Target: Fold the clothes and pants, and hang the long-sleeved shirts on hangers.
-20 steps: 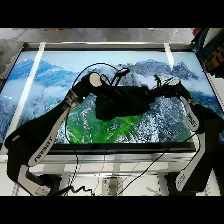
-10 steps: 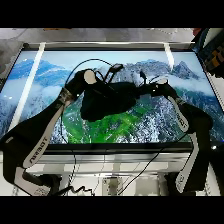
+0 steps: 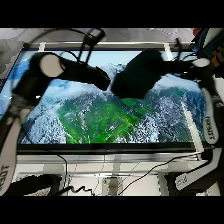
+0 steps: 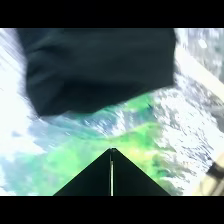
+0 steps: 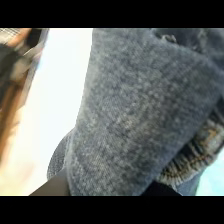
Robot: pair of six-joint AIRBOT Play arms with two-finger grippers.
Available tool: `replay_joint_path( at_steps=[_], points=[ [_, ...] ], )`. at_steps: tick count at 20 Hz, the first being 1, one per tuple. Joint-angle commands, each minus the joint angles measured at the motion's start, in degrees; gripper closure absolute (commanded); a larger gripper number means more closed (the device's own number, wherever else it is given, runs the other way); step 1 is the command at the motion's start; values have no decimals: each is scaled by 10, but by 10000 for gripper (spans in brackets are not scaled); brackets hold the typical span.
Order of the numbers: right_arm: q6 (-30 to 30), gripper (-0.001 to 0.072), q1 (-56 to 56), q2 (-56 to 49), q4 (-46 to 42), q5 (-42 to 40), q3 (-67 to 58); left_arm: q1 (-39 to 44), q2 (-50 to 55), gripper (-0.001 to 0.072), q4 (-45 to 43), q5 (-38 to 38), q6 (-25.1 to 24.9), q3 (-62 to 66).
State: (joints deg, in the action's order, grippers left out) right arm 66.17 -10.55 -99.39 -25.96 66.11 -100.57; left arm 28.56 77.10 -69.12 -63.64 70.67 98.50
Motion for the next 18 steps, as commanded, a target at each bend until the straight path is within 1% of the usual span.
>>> replay_joint_path(
  at_steps=[1,4,6,8,11,13,14,16,18],
  points=[
    [96,693,-84,79,-143,8,-1,-2,-55,690,-16,3,0,0],
    [203,693,-169,133,-292,34,-1,-2,-70,690,-16,3,0,0],
    [252,693,-228,158,-383,55,-1,-2,-69,690,-16,3,0,0],
    [288,693,-286,172,-446,78,-1,-2,-68,690,-16,4,0,0],
    [328,693,-360,172,-545,131,0,-2,-68,690,-16,12,0,0],
    [367,693,-398,172,-613,171,8,-2,-68,690,-16,20,0,0],
    [382,693,-414,172,-633,195,17,-2,-68,690,-16,26,0,0],
    [387,693,-443,172,-647,235,40,-2,-68,690,-16,41,0,0],
    [376,692,-464,172,-678,273,56,-2,-68,689,-16,47,0,0]
  ],
)
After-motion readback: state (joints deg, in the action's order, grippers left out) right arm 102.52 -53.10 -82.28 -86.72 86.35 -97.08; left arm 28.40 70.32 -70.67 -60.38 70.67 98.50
